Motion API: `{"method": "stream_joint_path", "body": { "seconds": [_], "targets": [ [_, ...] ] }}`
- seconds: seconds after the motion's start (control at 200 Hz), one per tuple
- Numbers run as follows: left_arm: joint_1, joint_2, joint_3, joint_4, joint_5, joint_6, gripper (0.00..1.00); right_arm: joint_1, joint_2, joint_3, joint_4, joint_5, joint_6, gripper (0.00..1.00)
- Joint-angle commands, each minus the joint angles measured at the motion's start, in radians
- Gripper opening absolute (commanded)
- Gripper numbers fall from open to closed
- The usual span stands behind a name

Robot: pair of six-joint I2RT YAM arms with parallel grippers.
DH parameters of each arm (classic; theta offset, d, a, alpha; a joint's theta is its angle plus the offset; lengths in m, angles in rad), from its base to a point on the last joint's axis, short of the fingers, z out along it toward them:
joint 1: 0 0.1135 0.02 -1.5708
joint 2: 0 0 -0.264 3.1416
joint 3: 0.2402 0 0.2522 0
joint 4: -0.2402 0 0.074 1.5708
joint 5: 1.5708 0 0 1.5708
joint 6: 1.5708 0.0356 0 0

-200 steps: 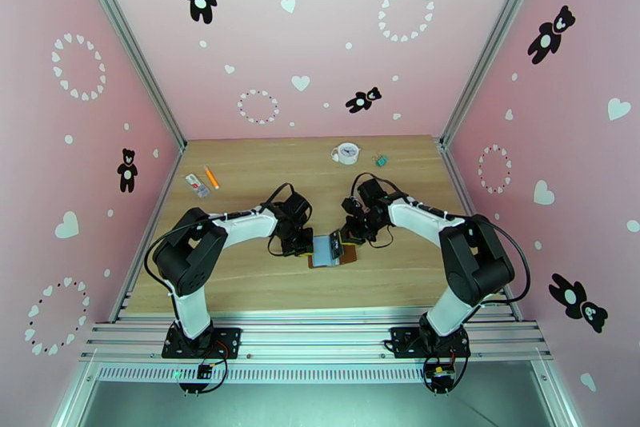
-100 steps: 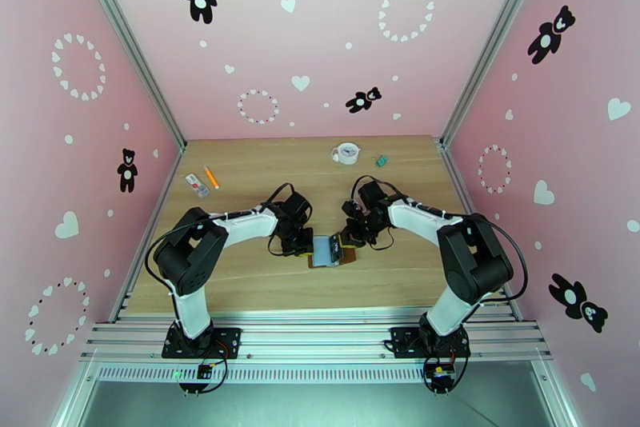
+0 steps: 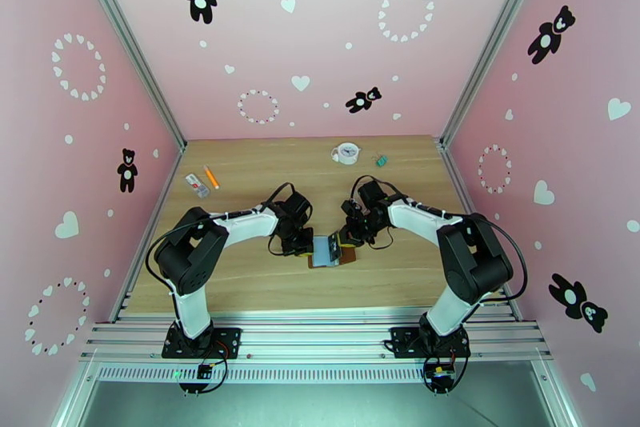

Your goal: Put the credit cards into the card holder

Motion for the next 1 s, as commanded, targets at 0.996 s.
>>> {"method": "stream_joint_path", "body": {
  "seconds": [0.996],
  "targets": [
    [0.019, 0.073, -0.045, -0.086, -0.076, 0.035, 0.00, 0.002, -0.016, -0.059, 0.074, -0.033, 0.052, 0.00]
  ]
}}
